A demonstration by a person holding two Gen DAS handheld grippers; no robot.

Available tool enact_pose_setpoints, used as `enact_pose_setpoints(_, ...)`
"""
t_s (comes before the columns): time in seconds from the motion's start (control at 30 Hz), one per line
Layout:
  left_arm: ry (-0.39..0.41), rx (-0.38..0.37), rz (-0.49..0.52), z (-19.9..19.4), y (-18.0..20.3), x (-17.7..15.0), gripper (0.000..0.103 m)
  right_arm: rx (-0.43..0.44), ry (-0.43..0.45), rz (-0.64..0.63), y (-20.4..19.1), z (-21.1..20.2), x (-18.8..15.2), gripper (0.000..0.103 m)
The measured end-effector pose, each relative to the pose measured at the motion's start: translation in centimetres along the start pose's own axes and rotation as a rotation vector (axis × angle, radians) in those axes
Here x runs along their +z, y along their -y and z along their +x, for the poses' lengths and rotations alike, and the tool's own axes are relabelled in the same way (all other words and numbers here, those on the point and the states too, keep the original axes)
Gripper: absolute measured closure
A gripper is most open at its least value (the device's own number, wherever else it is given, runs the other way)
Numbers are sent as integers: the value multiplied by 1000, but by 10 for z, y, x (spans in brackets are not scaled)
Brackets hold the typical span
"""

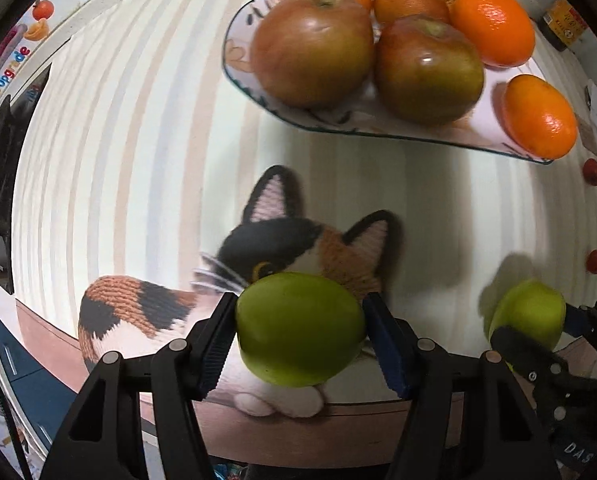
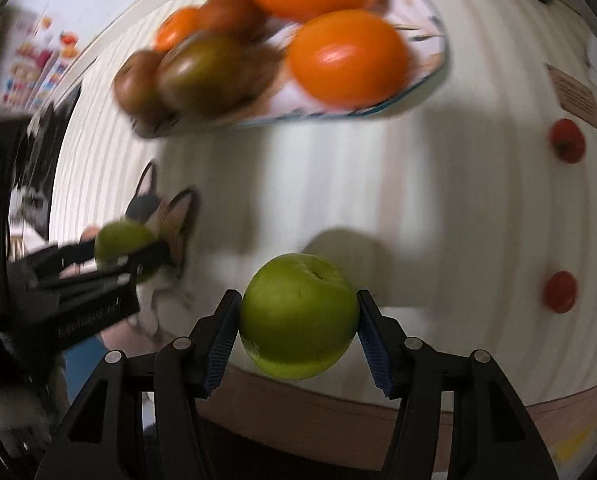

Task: Organize fruits
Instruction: 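Carry both green apples onto the plate and open both grippers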

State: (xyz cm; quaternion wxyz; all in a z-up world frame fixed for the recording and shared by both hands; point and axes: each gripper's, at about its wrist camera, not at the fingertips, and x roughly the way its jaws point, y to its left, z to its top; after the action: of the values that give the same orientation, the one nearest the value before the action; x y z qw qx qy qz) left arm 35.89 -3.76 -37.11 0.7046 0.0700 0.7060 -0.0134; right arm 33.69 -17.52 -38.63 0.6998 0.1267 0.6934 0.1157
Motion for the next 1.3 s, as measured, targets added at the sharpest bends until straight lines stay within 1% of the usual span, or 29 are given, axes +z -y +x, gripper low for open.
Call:
enact_pose_setpoints(0.13,-2,-14,-5,2,2,4,42,-12,-5,2,-12,9,-1,43)
enact_pose_setpoints(0.27,5,-29,-5,4,-6,7,42,-21,5,5,-16,10,1,43)
enact_pose_setpoints(0.3,8,-31,-4,4,-6,7,42,-23,5,4,-18,12,1,43)
enact_pose_setpoints(0.33,12,-37,-7,4,-14,0,42,-27,7,2,-20,11,2,43)
enact_pose_setpoints(0.43,32,-43,-6,-7,-22,-2,42,-31,18,7,-6,2,-7,43)
enact_pose_setpoints(0.53,60,-44,-1,-20,-24,1,42,-19,37,29,-3,-3,-8,43)
enact_pose_setpoints(0.57,68,-45,0,-24,-24,3,42,-15,45,36,3,-9,-8,43)
enact_pose_setpoints(0.77,127,-51,29,-56,-23,21,42,-2,96,67,11,-29,2,43)
enact_pose_setpoints(0.97,186,-84,54,-93,-19,48,42,29,162,106,22,-60,17,43)
enact_pose_setpoints(1.03,197,-92,65,-97,-17,58,42,40,191,122,30,-74,25,43)
enact_pose_setpoints(1.17,198,-120,93,-108,-8,96,42,45,246,157,48,-100,47,43)
enact_pose_setpoints(1.3,192,-115,129,-104,7,129,42,37,295,196,69,-118,74,43)
